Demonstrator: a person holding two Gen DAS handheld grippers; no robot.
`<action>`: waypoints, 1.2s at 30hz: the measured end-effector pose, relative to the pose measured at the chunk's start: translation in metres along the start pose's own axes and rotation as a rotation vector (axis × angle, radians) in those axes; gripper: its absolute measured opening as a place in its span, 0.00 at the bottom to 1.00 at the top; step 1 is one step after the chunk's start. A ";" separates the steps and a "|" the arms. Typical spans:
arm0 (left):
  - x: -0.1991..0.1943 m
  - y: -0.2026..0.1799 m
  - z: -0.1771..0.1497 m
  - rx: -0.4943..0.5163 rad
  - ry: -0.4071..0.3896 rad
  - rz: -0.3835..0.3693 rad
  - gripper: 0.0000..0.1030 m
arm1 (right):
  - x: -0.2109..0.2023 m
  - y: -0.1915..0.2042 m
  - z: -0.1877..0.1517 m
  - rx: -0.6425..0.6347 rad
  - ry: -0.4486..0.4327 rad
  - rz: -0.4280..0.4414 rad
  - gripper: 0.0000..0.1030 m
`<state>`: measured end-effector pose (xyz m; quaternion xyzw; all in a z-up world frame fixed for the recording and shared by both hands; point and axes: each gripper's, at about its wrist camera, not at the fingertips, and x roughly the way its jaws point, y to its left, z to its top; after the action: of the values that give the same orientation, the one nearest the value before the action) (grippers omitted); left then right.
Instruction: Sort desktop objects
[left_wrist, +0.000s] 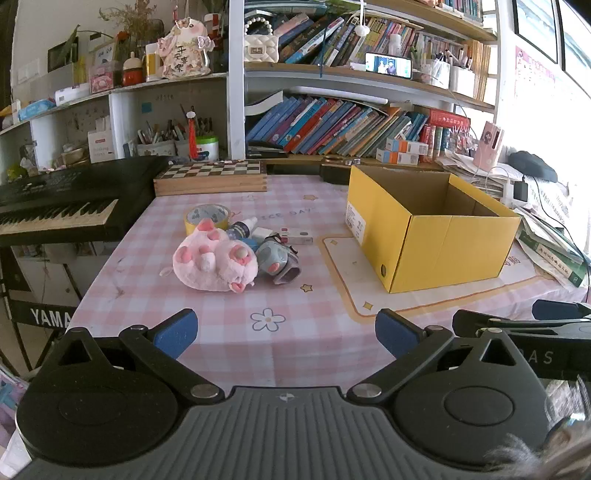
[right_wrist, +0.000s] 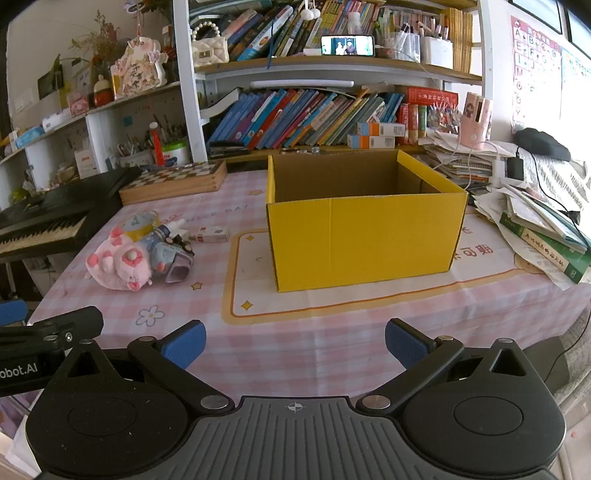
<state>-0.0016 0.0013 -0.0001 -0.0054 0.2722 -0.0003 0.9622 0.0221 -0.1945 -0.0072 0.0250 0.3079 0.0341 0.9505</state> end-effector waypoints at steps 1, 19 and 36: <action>0.000 0.000 0.000 0.000 0.001 0.000 1.00 | 0.000 0.000 0.000 -0.001 0.000 0.000 1.00; 0.000 0.000 0.000 -0.001 0.001 0.001 1.00 | 0.000 0.000 0.000 -0.004 0.000 -0.008 1.00; 0.002 -0.009 -0.005 -0.007 0.007 0.008 1.00 | 0.001 0.000 0.000 -0.012 0.010 -0.007 1.00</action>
<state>-0.0022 -0.0073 -0.0056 -0.0078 0.2757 0.0044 0.9612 0.0230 -0.1946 -0.0076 0.0178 0.3126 0.0326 0.9492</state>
